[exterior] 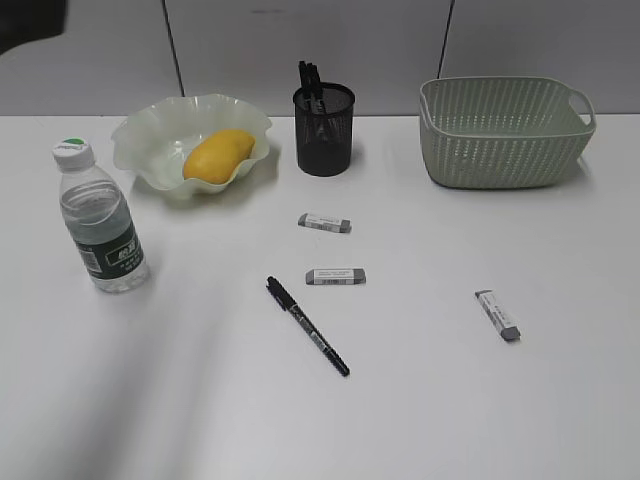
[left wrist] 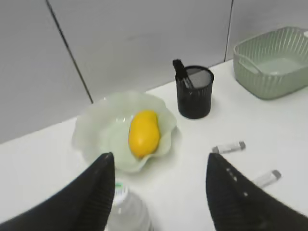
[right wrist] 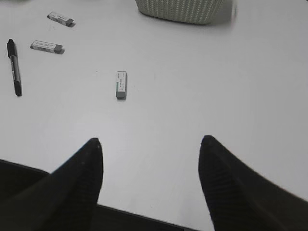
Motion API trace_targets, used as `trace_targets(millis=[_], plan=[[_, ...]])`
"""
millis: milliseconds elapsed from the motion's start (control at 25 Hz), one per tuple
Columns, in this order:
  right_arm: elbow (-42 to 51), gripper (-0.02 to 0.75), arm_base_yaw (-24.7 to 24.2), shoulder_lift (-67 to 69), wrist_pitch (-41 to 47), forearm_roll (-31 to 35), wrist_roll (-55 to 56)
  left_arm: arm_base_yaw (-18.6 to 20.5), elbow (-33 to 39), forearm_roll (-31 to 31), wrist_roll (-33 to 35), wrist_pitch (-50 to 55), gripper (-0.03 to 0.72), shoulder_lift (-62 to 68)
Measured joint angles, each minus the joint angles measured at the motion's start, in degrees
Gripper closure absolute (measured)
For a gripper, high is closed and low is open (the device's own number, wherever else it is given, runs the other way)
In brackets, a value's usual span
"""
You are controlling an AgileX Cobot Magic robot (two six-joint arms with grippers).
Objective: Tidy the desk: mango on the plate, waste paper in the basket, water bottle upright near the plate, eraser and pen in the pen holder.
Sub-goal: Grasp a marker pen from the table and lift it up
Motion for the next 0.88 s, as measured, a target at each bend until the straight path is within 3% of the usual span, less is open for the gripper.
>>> trace_targets(millis=[200, 440, 880], plan=[[0.0, 0.24, 0.0, 0.0, 0.0, 0.0, 0.04, 0.0, 9.37, -0.15, -3.03, 16.08, 0.246, -21.11], [0.0, 0.24, 0.0, 0.0, 0.0, 0.0, 0.04, 0.0, 16.82, -0.63, -3.56, 31.09, 0.255, -37.81], [-0.63, 0.24, 0.0, 0.74, -1.27, 0.17, 0.04, 0.06, 21.58, -4.39, -3.56, 40.99, 0.255, -56.69]])
